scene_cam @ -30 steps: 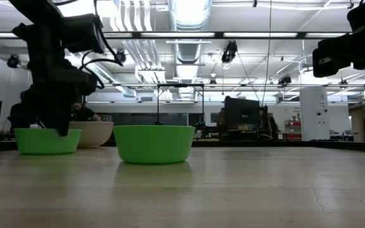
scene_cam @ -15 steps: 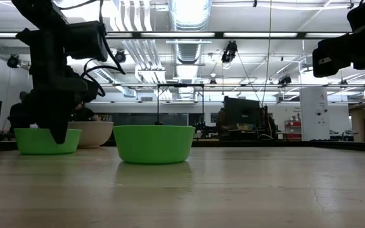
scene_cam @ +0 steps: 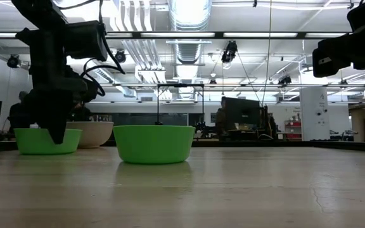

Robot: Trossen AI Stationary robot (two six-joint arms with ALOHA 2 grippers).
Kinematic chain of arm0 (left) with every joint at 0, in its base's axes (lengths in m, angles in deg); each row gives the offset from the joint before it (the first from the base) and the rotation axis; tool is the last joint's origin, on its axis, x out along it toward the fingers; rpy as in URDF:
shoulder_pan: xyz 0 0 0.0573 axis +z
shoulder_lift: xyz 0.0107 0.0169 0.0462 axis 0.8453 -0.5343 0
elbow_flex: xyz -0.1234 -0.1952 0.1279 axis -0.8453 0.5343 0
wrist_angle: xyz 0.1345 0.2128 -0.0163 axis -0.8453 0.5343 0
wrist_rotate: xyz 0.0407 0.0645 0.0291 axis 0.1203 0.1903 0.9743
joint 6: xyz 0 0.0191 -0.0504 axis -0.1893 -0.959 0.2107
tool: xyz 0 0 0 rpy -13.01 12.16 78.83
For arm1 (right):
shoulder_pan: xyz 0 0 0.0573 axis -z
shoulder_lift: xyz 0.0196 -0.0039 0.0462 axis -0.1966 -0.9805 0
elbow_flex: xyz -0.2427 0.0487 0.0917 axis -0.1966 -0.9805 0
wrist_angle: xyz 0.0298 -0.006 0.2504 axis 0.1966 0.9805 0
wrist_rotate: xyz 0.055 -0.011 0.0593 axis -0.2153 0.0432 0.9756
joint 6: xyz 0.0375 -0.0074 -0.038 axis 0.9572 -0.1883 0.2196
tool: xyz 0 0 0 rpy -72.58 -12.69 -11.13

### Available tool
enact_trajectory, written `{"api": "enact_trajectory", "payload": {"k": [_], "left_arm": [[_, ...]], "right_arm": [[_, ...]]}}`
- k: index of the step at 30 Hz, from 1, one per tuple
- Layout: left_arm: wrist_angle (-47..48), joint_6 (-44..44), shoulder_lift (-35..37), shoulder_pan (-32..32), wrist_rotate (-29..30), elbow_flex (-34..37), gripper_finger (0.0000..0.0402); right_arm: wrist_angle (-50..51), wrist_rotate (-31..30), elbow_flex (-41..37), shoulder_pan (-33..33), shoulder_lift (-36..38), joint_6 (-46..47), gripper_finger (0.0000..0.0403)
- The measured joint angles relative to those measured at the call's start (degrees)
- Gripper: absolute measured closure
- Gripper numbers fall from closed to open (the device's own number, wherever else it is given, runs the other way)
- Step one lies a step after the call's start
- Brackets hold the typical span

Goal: Nest bowls inside each other
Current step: Stack the top green bowl on the white bowl

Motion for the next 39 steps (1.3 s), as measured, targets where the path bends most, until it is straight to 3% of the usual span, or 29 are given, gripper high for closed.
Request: {"api": "enact_trajectory", "payload": {"k": [10,25,39], "left_arm": [[0.41,-2.05,0.17,-0.04,0.72,0.0,0.038],[0.35,-3.91,0.42,0.0,0.88,-1.53,0.0385],[2.31,-4.94,6.47,0.0,1.79,-3.85,0.0387]], "right_arm": [[0.02,0.01,-0.01,0.01,0.01,0.0,0.0394],[0.01,-0.01,0.01,-0.01,-0.01,0.0,0.0394],[0.02,-0.01,0.01,0.01,-0.02,0.0,0.0394]]}}
